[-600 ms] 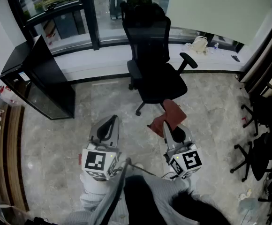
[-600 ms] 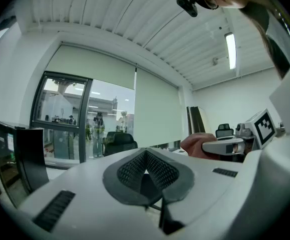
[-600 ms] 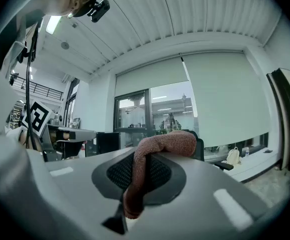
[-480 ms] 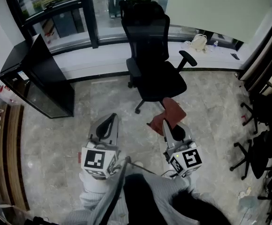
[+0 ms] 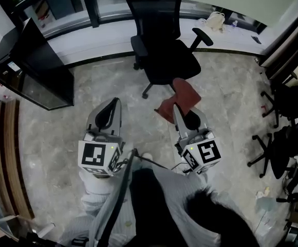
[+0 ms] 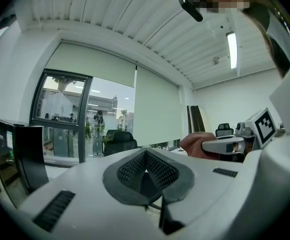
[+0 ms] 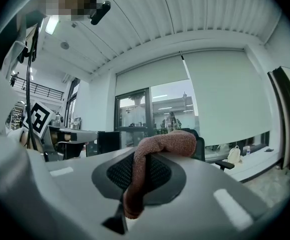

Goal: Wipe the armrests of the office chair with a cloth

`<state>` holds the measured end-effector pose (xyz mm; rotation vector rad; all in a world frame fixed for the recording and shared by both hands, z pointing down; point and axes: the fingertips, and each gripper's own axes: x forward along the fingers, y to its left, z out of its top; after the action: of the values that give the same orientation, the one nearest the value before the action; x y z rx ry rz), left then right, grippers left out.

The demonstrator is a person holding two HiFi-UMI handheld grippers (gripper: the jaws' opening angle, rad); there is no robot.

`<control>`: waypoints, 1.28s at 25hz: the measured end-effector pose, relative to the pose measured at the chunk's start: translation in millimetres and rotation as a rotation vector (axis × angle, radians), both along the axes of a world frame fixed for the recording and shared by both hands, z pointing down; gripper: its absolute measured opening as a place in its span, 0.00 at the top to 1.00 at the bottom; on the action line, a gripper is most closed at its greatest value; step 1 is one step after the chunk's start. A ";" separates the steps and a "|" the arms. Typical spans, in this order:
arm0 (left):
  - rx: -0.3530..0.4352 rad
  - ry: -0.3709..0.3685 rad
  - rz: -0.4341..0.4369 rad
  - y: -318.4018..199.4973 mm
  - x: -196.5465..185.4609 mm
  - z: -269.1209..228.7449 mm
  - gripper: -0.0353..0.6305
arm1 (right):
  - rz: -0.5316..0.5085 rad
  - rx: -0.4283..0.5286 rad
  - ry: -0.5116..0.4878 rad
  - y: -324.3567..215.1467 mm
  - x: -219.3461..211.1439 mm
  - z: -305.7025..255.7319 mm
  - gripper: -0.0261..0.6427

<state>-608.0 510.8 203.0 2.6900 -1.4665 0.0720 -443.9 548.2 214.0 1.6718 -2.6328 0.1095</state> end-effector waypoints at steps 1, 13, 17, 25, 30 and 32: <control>-0.001 -0.001 0.002 -1.7 2.8 0.5 0.94 | 0.001 -0.002 -0.003 -1.1 2.1 0.7 0.93; -0.033 -0.008 0.015 -63.1 46.5 23.0 0.94 | -0.020 -0.052 -0.041 -58.0 37.1 23.1 0.92; -0.044 -0.008 0.009 -108.0 53.4 36.0 0.94 | -0.030 -0.063 -0.040 -101.3 44.0 35.3 0.92; -0.044 -0.005 0.032 -287.4 56.4 46.2 0.94 | -0.025 -0.082 -0.017 -280.2 41.9 52.1 0.92; -0.068 -0.024 0.072 -399.9 62.4 47.0 0.94 | -0.014 -0.131 0.001 -398.6 43.3 60.6 0.92; -0.085 -0.023 0.063 -433.1 62.9 55.2 0.94 | -0.015 -0.155 -0.004 -435.5 47.1 70.0 0.92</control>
<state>-545.0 77.7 258.2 2.6761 -1.3523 0.1658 -396.8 112.7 284.1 1.6044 -2.5643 0.3078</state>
